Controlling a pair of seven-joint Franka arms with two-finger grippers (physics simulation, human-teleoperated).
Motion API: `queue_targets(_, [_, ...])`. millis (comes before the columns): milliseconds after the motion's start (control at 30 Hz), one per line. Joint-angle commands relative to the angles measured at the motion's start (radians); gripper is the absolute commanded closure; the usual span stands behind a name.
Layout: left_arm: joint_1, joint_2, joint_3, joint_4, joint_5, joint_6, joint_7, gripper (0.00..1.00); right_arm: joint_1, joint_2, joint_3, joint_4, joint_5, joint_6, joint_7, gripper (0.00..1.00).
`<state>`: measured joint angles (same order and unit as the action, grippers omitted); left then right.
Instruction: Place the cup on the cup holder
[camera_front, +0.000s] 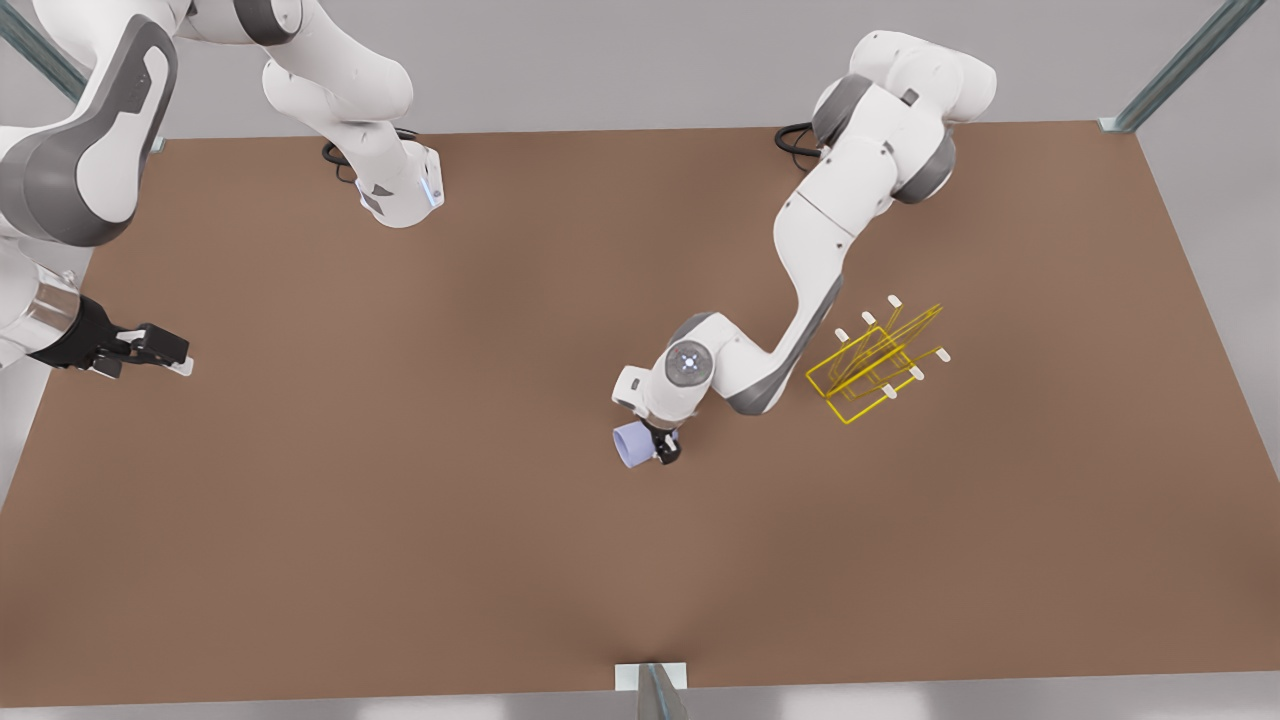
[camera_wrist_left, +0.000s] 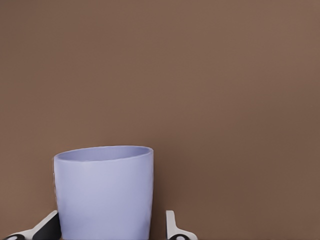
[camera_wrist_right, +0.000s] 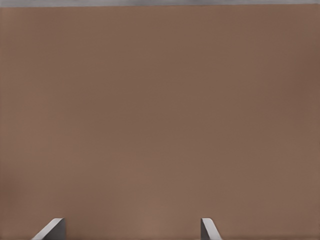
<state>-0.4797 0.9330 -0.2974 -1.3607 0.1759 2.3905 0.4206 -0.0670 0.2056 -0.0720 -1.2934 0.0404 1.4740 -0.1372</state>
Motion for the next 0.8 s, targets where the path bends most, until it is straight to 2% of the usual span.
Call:
queue_targets(0, [0.000, 0.010, 0.000, 0.005, -0.003, 0.041, 0.090, 0.00, 0.001, -0.002, 0.000, 0.002, 0.001, 0.000, 0.042, 0.00])
queue_targets(167, [0.001, 0.035, 0.000, 0.011, -0.027, 0.062, 0.064, 0.00, 0.001, -0.002, 0.000, 0.002, 0.001, 0.020, 0.045, 0.00])
queue_targets(200, [0.001, 0.033, 0.000, 0.011, -0.030, 0.062, 0.063, 0.11, 0.000, -0.002, 0.000, 0.002, 0.001, 0.020, 0.047, 0.00])
queue_targets(267, [0.001, 0.033, 0.000, 0.012, -0.029, 0.062, 0.064, 0.19, 0.000, -0.002, 0.000, 0.002, 0.001, 0.026, 0.047, 0.00])
queue_targets(767, [0.001, 0.060, 0.000, 0.012, -0.030, 0.081, 0.066, 0.19, 0.001, -0.002, 0.000, 0.002, -0.005, 0.026, 0.042, 0.00])
